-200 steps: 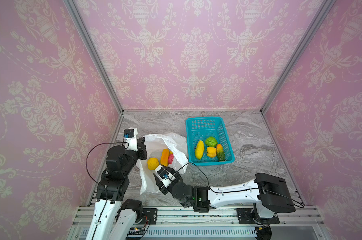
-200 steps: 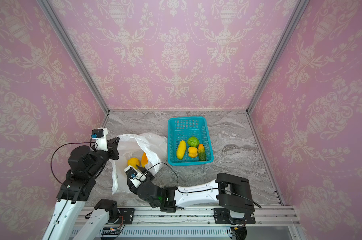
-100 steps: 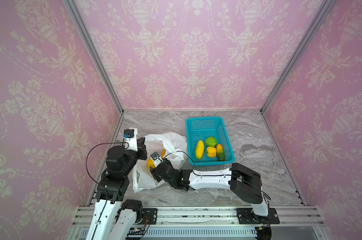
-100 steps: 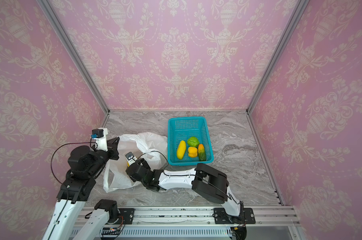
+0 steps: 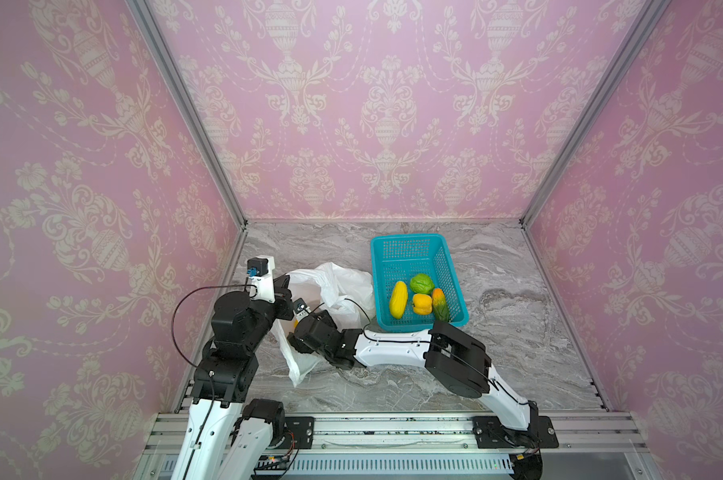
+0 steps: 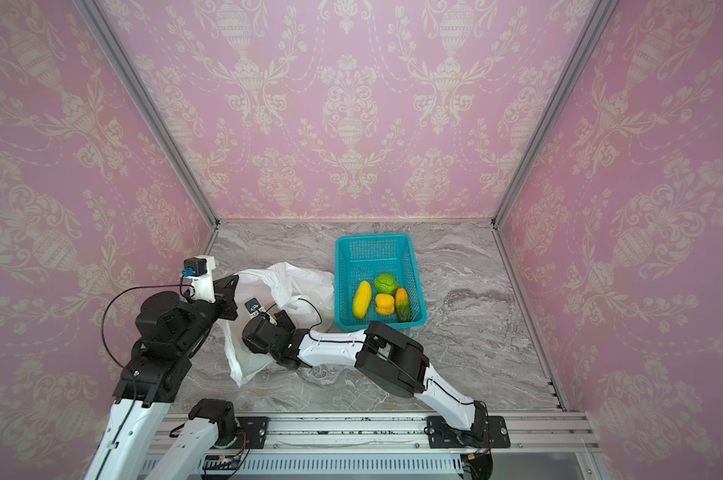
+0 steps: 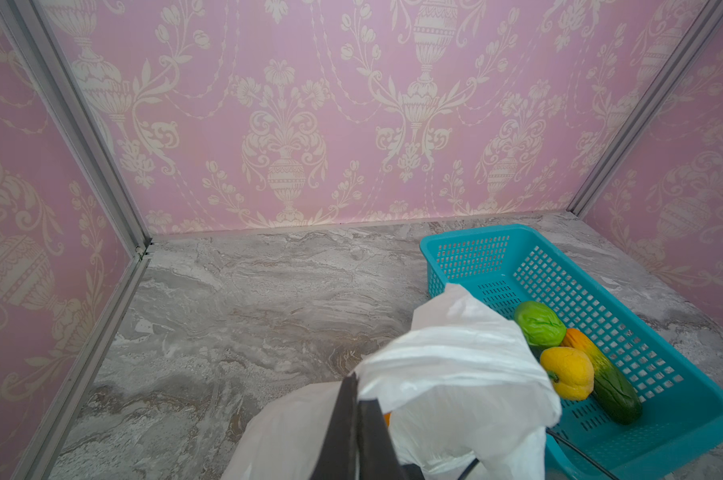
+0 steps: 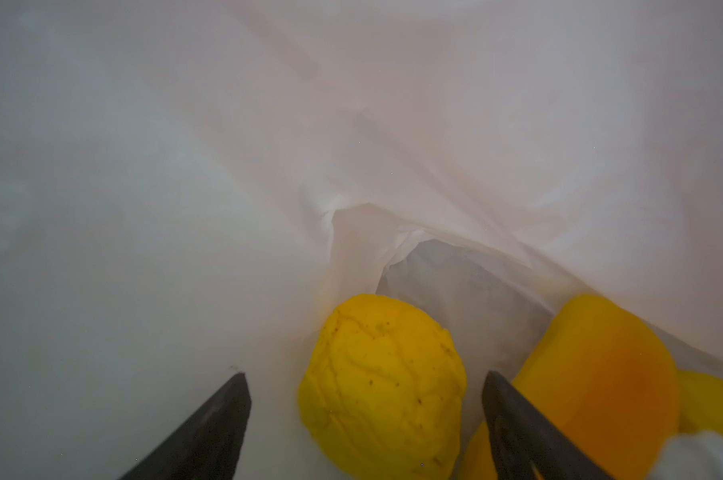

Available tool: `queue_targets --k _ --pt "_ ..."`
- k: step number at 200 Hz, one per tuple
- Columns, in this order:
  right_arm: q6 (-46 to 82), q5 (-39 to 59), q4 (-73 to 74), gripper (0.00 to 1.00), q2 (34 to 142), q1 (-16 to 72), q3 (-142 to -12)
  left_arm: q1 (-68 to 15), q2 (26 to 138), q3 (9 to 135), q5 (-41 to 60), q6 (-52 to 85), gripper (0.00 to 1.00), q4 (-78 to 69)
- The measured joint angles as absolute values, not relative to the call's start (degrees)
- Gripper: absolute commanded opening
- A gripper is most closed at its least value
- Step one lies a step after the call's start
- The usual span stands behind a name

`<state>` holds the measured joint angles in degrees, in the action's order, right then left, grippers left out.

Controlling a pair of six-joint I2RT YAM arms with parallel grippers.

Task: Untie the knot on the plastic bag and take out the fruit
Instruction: 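Close the right gripper on the yellow lemon and lift it, then carry the yellow lemon over the teal basket with the right gripper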

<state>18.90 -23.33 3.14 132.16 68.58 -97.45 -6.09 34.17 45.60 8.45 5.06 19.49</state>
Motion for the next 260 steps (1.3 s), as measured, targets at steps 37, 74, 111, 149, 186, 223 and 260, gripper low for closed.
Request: queue_targets --k 37,74,111,149,186,223,260 --pt "19.6 -22.2 0.9 0.75 135.6 67.4 -100.4 -6.1 34.2 45.6 8.4 5.1 0.00 19.5" --pt "20.0 -20.8 0.8 0.60 135.2 67.3 -100.1 -6.1 34.2 45.6 8.4 5.1 0.00 19.5" --pt "19.7 -18.8 1.8 0.52 129.1 67.3 -92.2 -6.0 34.2 45.6 8.4 5.1 0.00 19.5" --pt "19.3 -17.2 6.0 0.48 113.7 67.3 -79.0 -6.0 34.2 45.6 7.8 5.1 0.00 19.6" --pt "18.3 -15.4 13.0 0.46 96.1 67.6 -67.4 -5.7 34.2 45.6 7.1 5.1 0.00 20.0" --pt "17.7 -11.9 16.2 0.46 83.0 67.7 -57.5 -5.7 34.2 45.6 7.1 5.1 0.00 20.3" --pt "15.6 -11.9 15.8 0.46 69.1 67.7 -48.9 -5.7 34.3 45.6 7.1 5.1 0.00 20.5"
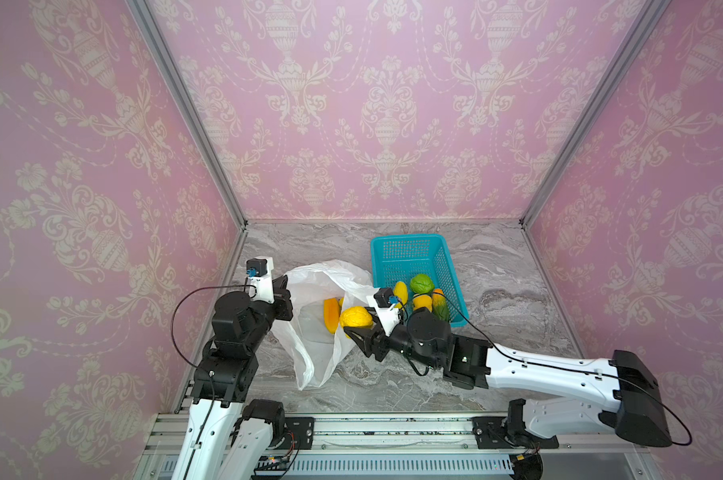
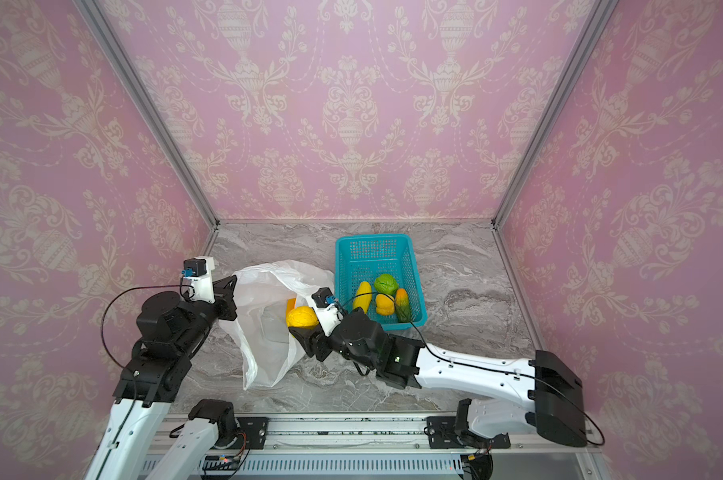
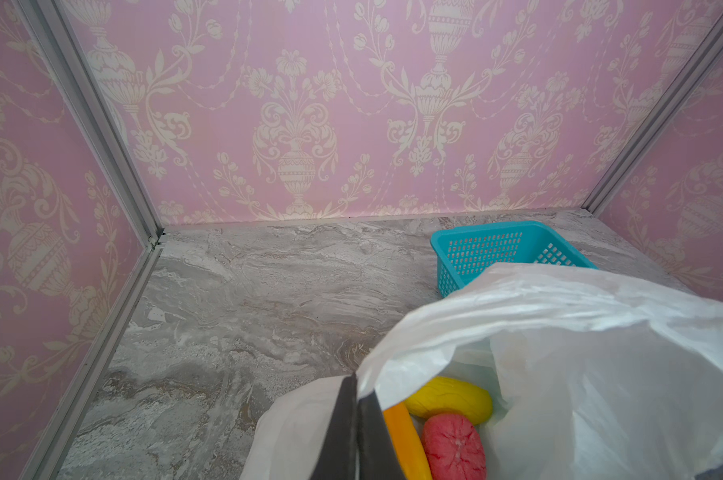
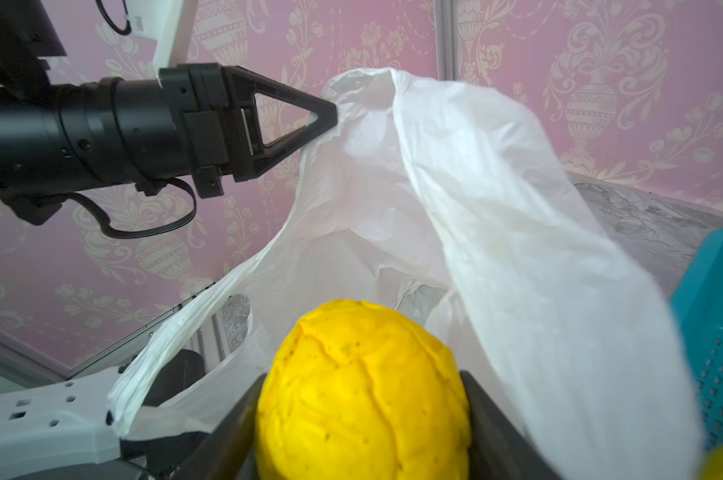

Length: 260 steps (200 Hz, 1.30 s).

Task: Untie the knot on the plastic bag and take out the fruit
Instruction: 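Carry the yellow lemon over the teal basket with the right gripper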

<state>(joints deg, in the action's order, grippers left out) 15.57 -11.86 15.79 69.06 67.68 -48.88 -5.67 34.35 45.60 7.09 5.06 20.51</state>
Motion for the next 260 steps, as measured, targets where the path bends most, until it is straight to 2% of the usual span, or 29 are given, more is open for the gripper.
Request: queue_targets --k 49,86,119,160,220,238,260 --pt "11.0 -24.8 16.4 0.44 49.6 65.6 -39.7 -5.7 34.3 45.6 7.1 5.1 0.00 20.6" --pt "10.7 -31.4 16.4 0.45 47.8 57.5 -35.9 -5.4 34.3 45.6 7.1 5.1 0.00 20.6" --pt "13.8 -30.8 14.3 0.47 54.9 48.1 -36.3 -5.3 34.3 45.6 7.1 5.1 0.00 20.6" --pt "17.0 -22.8 8.3 0.52 72.2 38.2 -44.4 -5.3 34.3 45.6 7.1 5.1 0.00 20.6" --pt "17.2 -12.1 3.0 0.55 96.7 33.9 -59.1 -5.1 34.3 45.6 7.1 5.1 0.00 20.6" --pt "17.4 -10.2 2.3 0.67 100.7 32.9 -60.7 -5.0 34.3 45.6 7.1 5.1 0.00 20.6" --pt "18.4 -8.8 1.5 0.78 102.6 31.6 -60.8 -5.0 34.3 45.6 7.1 5.1 0.00 20.6"
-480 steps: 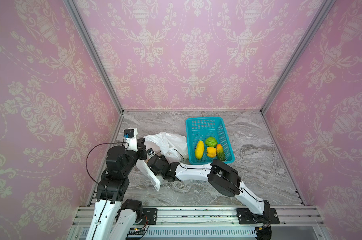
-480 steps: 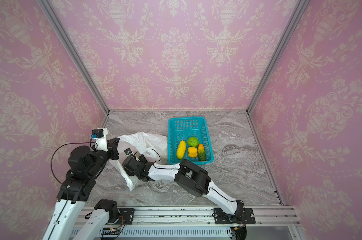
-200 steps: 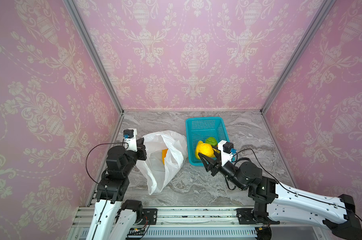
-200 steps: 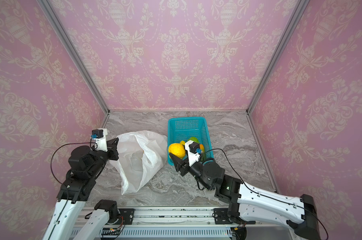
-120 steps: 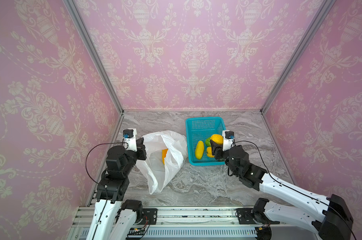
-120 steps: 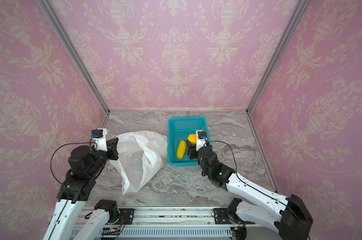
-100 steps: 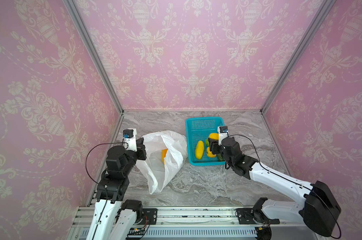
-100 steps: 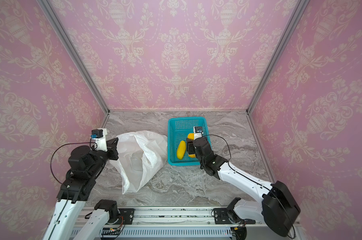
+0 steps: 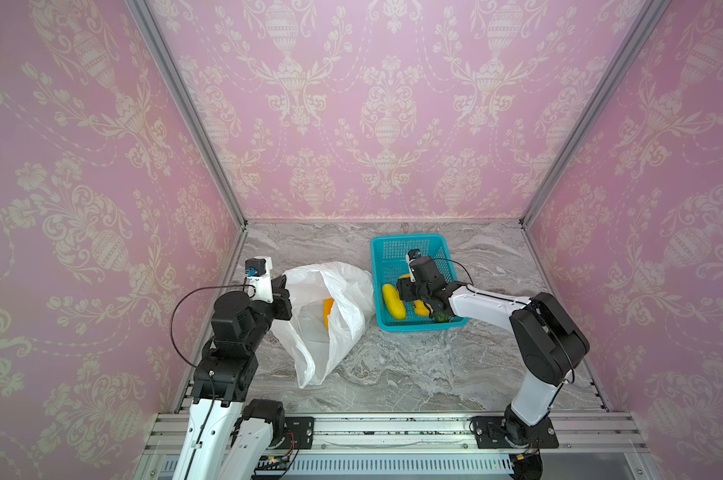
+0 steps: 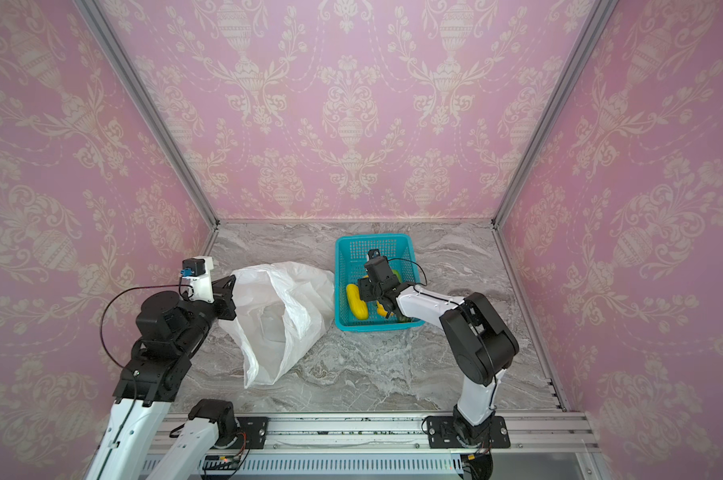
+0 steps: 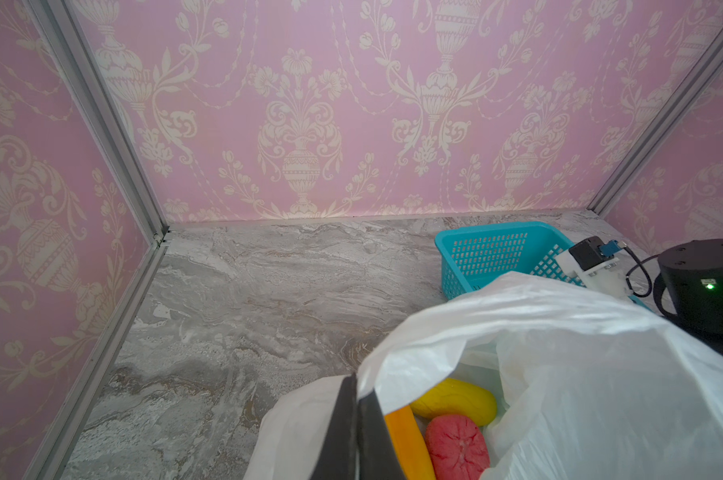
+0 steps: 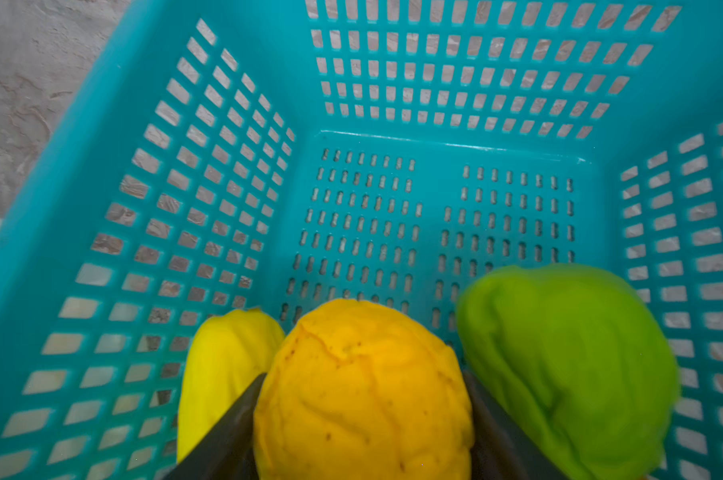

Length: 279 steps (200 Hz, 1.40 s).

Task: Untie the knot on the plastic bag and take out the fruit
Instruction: 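Lower the lemon into the basket and open the right gripper, then move the right gripper back over the bag while the left gripper shifts the bag rim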

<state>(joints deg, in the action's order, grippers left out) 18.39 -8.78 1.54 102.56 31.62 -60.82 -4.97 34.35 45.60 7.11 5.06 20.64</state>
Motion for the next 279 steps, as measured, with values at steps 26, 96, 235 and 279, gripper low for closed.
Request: queue_targets --k 26,96,235,279 --pt "18.6 -8.1 1.7 0.86 102.0 31.1 -60.5 -5.0 34.3 45.6 7.1 5.1 0.00 20.6" --pt "18.7 -5.5 5.2 0.90 87.0 31.2 -51.6 -5.0 34.3 45.6 7.1 5.1 0.00 20.6" --pt "11.9 -20.8 8.5 0.92 61.9 68.7 -48.8 -4.9 34.3 45.6 7.1 5.1 0.00 20.6" --pt "10.3 -25.0 4.1 0.87 81.2 72.8 -60.3 -4.9 34.3 45.6 7.1 5.1 0.00 20.6"
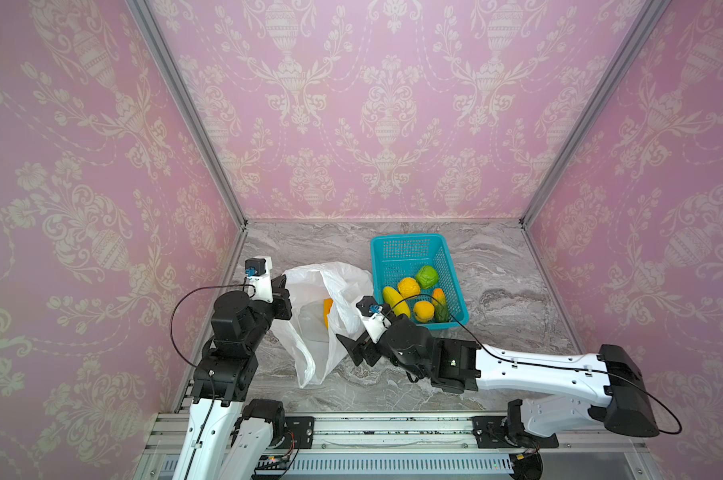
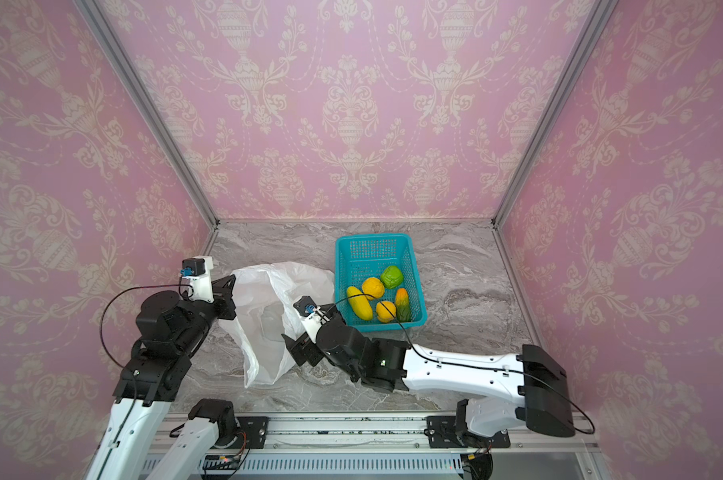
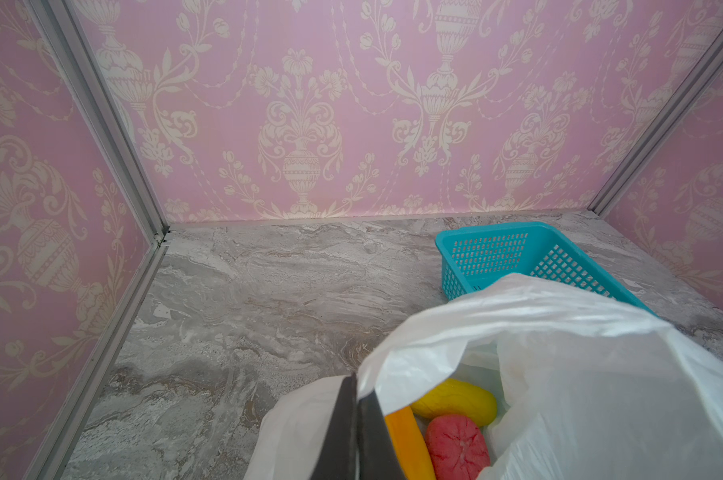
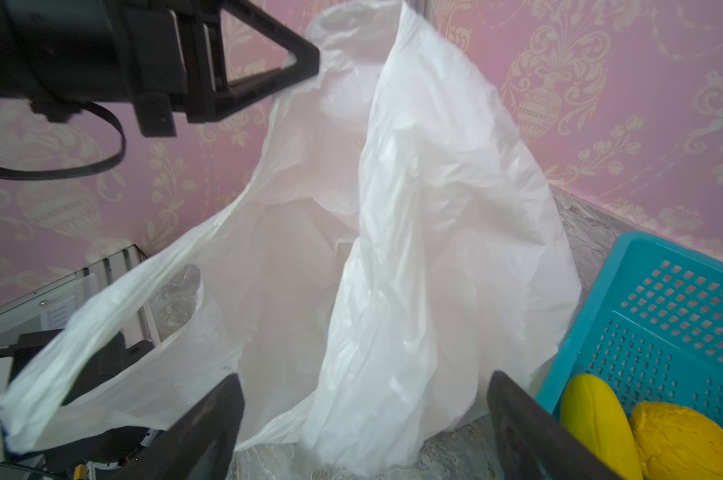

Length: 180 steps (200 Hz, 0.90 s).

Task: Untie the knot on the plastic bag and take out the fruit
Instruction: 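Move the right gripper back over the bag while the left gripper shifts the bag rim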

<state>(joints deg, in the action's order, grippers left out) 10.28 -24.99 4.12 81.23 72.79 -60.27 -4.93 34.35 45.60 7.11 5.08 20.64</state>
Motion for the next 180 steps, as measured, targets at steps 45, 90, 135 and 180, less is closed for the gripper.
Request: queue_targets --k 45,90,135,180 --pt "9.9 -32.0 0.6 0.12 86.8 69.6 -62.5 -4.9 34.1 45.6 5.5 5.1 0.00 20.6" --pt "11.2 -31.4 2.9 0.00 86.1 63.1 -61.3 -5.1 28.3 45.6 -0.5 4.8 0.00 20.7" --pt "9.6 -27.1 7.2 0.00 87.1 64.0 -61.5 -5.1 20.1 44.8 -3.4 3.7 0.00 20.2" --pt "8.9 -29.7 5.7 0.00 87.5 63.0 -61.6 -5.0 23.4 43.7 -1.3 3.6 0.00 18.3"
